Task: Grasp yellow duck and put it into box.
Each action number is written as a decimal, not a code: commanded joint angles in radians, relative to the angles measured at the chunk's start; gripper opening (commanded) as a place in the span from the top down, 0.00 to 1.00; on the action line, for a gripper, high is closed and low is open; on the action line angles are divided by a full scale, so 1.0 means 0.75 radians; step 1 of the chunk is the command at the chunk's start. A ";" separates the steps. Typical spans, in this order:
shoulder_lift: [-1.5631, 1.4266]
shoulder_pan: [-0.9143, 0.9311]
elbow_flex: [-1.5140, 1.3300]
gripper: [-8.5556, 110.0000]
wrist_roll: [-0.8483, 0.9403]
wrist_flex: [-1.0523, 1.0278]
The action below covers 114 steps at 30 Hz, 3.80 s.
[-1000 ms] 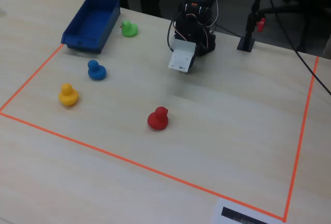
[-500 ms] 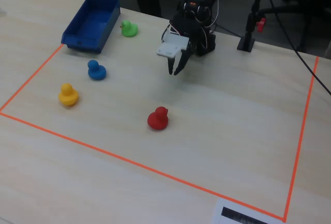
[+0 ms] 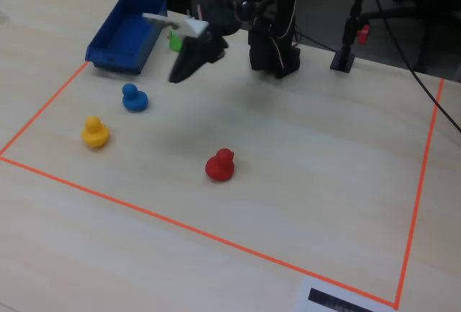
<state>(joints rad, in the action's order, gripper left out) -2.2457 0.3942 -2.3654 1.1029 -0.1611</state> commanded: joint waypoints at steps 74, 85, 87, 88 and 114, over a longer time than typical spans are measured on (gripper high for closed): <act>2.060 0.497 1.865 0.92 0.231 0.029; 2.053 0.499 2.013 0.93 0.207 -0.241; 2.041 0.501 2.086 0.93 0.170 -0.364; 2.035 0.501 2.131 0.93 0.147 -0.425; 1.350 1.387 2.334 0.93 -0.096 -1.673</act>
<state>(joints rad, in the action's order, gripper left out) -1.1259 1.3039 -0.6121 1.0201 -1.3269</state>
